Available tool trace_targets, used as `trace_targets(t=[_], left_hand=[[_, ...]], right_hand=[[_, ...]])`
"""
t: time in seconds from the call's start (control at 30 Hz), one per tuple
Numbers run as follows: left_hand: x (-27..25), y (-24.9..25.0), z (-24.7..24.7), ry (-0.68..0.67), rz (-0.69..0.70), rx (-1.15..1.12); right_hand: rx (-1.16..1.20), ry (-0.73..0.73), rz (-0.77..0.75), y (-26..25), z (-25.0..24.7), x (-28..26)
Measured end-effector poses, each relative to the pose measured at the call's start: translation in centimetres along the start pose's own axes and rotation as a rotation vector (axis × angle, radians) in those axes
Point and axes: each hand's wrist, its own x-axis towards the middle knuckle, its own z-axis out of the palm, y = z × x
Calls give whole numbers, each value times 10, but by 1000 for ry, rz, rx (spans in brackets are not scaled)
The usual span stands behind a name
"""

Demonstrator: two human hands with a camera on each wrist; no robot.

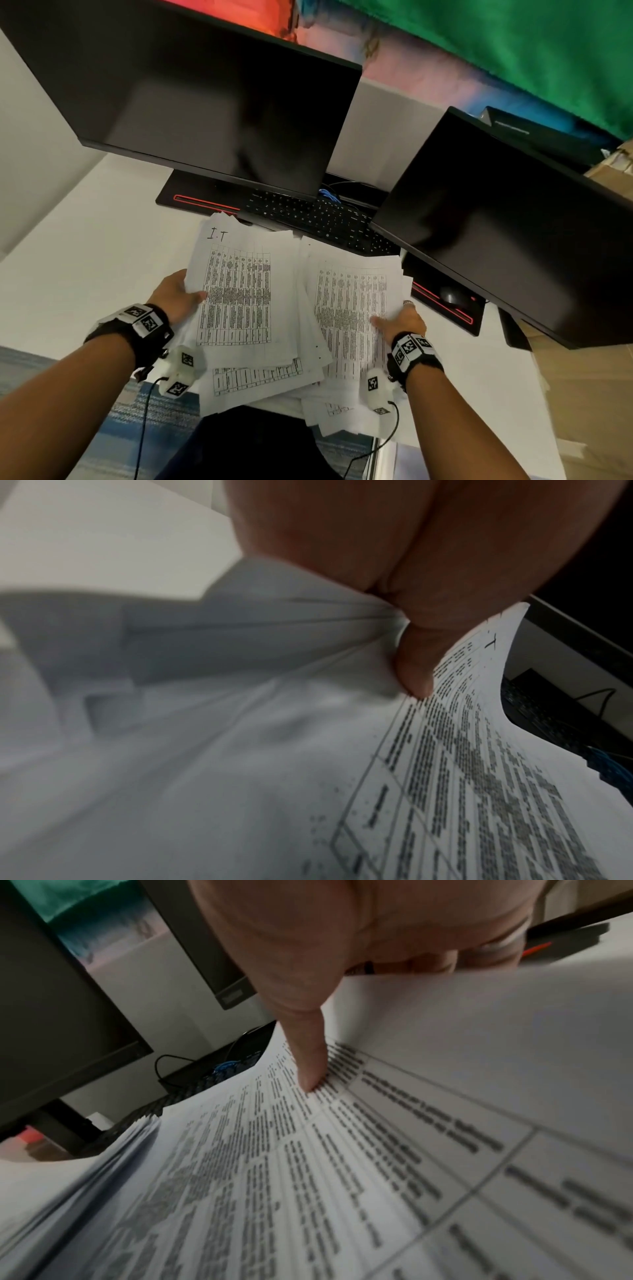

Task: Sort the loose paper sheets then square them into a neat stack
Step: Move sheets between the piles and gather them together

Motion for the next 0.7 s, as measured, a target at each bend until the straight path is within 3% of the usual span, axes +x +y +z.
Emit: trace_targets(t=[0.27, 0.4, 0.57, 0.7], left_hand=[[-4, 6, 1, 37, 2, 18], [-3, 6, -2, 15, -10, 8], [5, 7, -7, -38, -24, 47], [5, 10, 2, -93, -19, 20]], right_hand=[[187, -34, 54, -9, 10, -15], [240, 39, -128, -24, -22, -30], [406, 220, -446, -67, -108, -73], [693, 149, -599, -87, -155, -103]])
